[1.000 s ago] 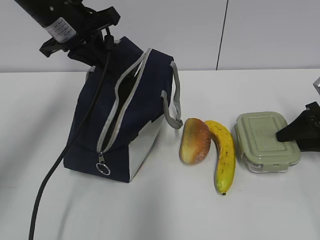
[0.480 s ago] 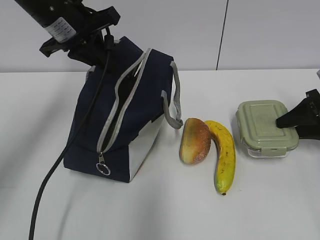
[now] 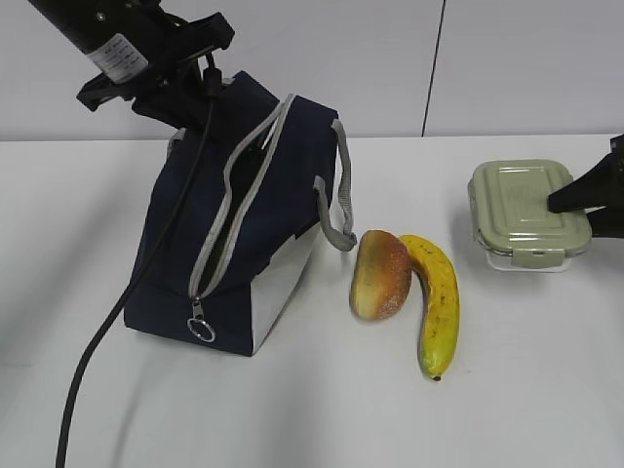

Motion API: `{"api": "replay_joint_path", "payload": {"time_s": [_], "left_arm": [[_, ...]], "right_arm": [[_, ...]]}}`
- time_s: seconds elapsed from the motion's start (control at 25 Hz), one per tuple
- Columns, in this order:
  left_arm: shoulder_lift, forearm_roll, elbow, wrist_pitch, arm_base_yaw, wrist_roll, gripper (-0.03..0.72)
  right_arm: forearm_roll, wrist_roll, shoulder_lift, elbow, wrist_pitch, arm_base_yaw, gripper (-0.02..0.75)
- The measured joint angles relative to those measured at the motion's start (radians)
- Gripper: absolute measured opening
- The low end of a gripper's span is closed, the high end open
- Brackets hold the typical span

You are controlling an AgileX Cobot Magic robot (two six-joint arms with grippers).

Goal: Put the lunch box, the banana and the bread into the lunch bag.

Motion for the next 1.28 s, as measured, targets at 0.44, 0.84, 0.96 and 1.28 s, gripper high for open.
{"api": "replay_joint_path", "payload": {"time_s": [0.44,0.84,0.96,1.28], "left_arm": [[0.000,0.001,0.000,0.000,0.000,0.000,0.000],[-0.001,0.001,0.000,-0.010,0.000,-0.002,0.000],[-0.001,0.001,0.000,-0.017,0.001,-0.007,0.000],[-0.001,0.000,0.000,-0.023,0.002,-0.019,0.000]], "right_arm": [[0.077,0.093,-0.092,0.000,0.005,0.085,0.376],[0.098,0.285,-0.093,-0.194,0.020,0.250,0.375],[0.098,0.370,-0.093,-0.286,0.030,0.303,0.375],[0.097,0.533,-0.093,-0.438,0.054,0.433,0.375]]}}
